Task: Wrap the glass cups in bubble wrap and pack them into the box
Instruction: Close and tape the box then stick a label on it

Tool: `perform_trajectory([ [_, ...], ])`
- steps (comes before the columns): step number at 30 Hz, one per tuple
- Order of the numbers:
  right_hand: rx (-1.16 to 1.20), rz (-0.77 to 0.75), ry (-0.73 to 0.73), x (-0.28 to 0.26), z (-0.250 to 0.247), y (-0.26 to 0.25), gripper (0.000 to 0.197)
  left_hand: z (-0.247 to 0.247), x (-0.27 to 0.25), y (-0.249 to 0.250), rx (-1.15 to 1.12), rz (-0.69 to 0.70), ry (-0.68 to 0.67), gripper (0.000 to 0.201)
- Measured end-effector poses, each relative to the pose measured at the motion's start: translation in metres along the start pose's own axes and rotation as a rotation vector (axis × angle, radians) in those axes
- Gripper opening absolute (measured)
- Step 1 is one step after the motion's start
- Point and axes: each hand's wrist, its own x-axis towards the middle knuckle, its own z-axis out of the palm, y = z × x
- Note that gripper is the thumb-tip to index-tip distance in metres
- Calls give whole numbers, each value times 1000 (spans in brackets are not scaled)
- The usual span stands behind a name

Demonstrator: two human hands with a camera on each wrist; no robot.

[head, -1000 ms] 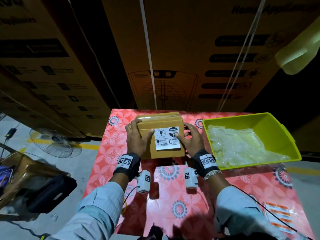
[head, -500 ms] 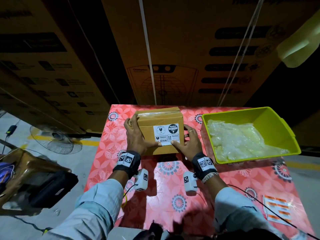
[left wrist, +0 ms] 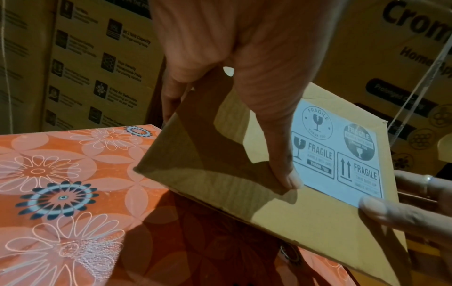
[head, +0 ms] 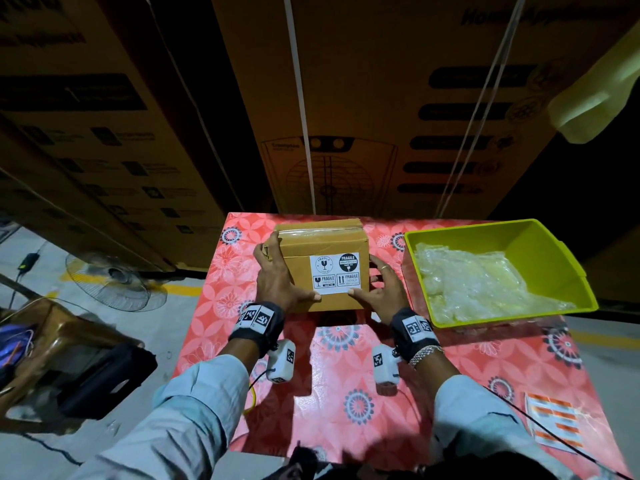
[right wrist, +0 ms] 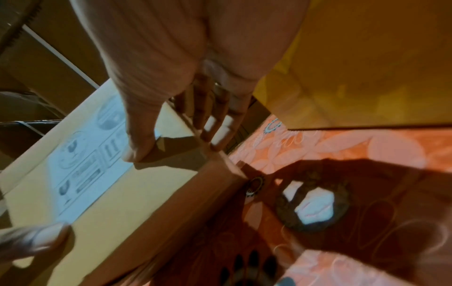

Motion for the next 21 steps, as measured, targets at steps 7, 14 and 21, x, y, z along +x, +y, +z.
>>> perform_trajectory([
  [7,11,-36,16,13,-11,-14,80,-7,9,7,67,-35,-36,160],
  [14,-75,-165,55,46,-15,-54,57,-8,14,9,90,-61,-52,158],
  [21,-95,-199,61,35,-5,-49,75,-7,14,6,69,-48,-26,137],
])
